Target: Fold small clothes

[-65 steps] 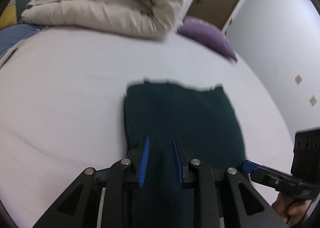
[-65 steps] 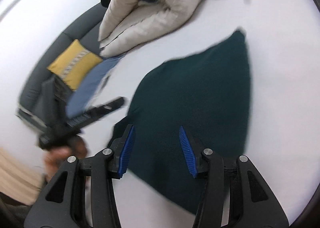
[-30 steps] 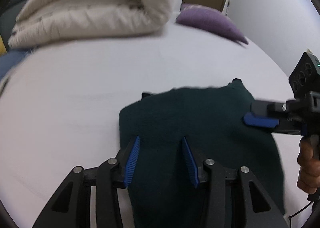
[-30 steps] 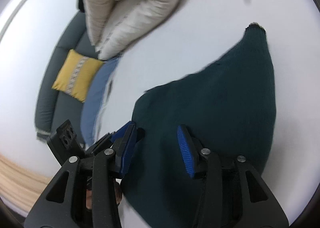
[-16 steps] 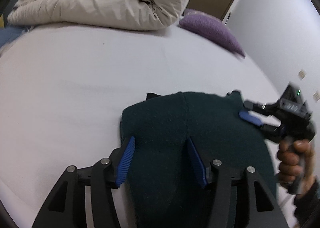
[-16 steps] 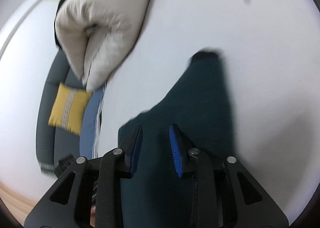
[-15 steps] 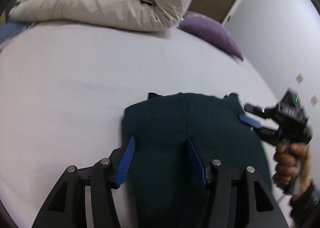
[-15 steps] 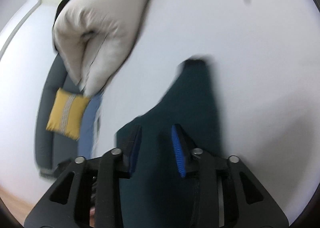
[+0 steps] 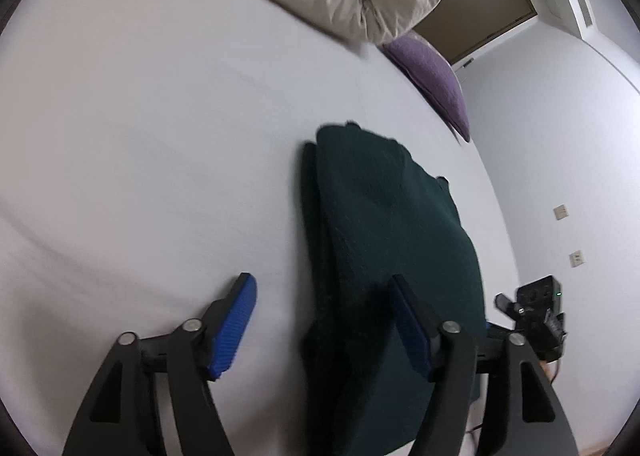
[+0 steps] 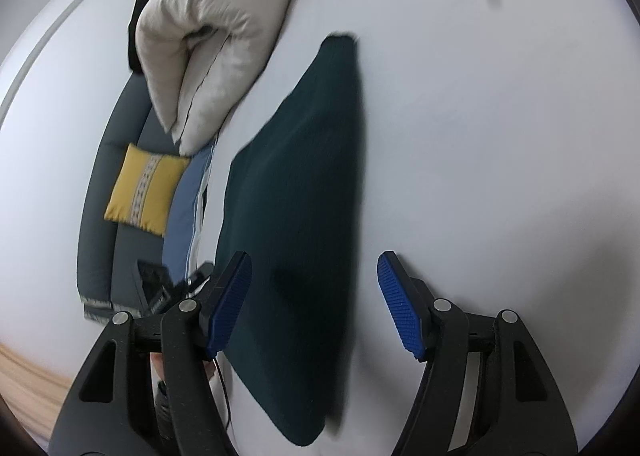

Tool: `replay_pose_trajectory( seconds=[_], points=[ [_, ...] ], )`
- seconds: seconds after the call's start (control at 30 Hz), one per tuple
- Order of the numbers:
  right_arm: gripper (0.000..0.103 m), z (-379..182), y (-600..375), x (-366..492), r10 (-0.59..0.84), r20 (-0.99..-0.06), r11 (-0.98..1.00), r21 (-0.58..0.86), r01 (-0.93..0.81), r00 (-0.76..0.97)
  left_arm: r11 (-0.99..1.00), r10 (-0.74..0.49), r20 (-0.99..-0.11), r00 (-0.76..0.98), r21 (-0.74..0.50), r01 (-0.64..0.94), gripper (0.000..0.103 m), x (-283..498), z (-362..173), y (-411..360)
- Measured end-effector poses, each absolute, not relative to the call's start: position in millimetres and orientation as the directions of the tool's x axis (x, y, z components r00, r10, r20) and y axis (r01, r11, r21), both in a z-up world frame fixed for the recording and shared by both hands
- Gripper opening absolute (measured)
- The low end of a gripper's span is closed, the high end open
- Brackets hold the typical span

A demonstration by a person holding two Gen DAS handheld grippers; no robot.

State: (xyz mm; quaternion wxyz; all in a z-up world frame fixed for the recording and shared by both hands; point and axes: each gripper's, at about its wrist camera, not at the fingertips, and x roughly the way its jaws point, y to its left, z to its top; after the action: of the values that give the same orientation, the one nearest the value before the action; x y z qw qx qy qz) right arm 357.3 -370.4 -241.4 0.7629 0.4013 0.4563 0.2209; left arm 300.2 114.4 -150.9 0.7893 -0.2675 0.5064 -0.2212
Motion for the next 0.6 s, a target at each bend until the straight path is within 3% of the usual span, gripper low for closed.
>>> replay_pose_trajectory(
  seconds=[0.33, 0.47, 0.6],
  points=[
    [0.065, -251, -362, 342, 0.772, -0.442, 0.478, 0.878, 0.042, 0.458, 0.633, -0.757, -0.611, 0.231, -0.773, 0.032, 0.078, 321, -163, 97],
    [0.065, -254, -360, 344, 0.772, -0.46, 0.49, 0.87, 0.05, 0.438, 0.586, -0.791, -0.574, 0.21, -0.81, -0.005, 0.077, 333, -171, 94],
    [0.066, -255, -351, 349, 0.758, -0.511, 0.534, 0.843, 0.064, 0.405, 0.618, -0.768, -0.607, 0.201, -0.786, -0.015, 0.065, 336, -171, 85]
  ],
)
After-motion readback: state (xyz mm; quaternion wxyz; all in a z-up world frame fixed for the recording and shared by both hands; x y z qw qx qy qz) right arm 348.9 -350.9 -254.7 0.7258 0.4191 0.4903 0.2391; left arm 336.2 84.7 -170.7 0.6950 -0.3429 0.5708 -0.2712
